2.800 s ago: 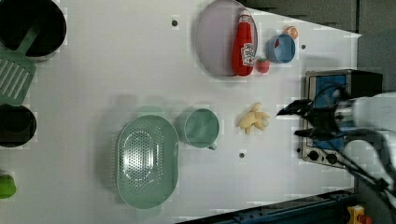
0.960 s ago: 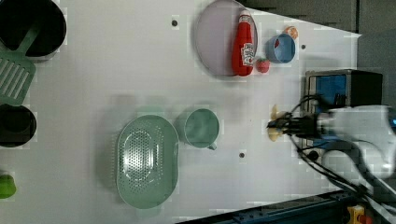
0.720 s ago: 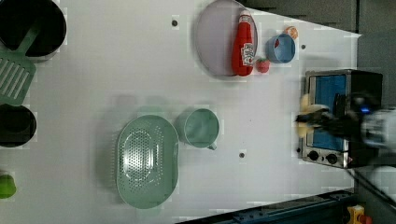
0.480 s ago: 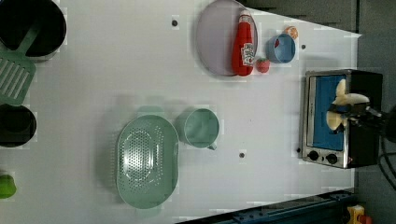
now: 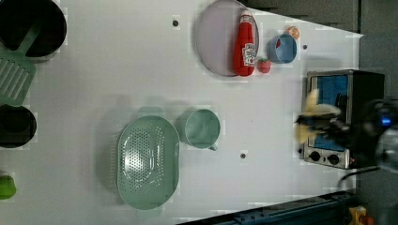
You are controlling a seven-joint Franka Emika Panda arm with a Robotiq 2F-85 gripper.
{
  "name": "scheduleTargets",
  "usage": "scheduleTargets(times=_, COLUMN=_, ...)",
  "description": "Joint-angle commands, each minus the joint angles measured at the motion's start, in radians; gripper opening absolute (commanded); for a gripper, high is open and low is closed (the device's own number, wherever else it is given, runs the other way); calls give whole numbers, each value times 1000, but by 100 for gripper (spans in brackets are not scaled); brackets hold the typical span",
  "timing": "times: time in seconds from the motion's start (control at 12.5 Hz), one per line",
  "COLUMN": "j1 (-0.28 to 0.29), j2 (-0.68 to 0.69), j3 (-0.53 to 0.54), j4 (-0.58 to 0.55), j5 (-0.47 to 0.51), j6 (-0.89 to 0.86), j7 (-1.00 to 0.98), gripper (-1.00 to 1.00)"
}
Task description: Pick Banana and place it in mug.
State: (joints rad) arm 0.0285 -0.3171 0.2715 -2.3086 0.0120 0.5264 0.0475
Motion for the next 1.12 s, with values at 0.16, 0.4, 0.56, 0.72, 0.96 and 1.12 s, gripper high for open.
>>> scheduleTargets(times=0.16, j1=39, j2=105, j3=116, j4=-28, j5=3, j6=10, j7=376, gripper=-43)
scheduleTargets(times=0.4, j1=40, j2=230, j3=156, j4=-31, j5=24, j6=147, j7=416, gripper=-43)
scheduleTargets(times=0.56, j1=40, j2=320, j3=165, j4=-39, j5=24, j6=240, j7=417, gripper=-43)
scheduleTargets(times=0.72, j1=39, j2=396, j3=162, j4=-45, j5=24, j6=318, j7=417, gripper=-43)
scheduleTargets(times=0.96, j1=39, j2=447, j3=147, j4=-51, j5=17, j6=341, j7=417, gripper=-15)
scheduleTargets(times=1.12, j1=39, j2=447, j3=136, j4=-56, j5=15, j6=352, j7=417, gripper=29)
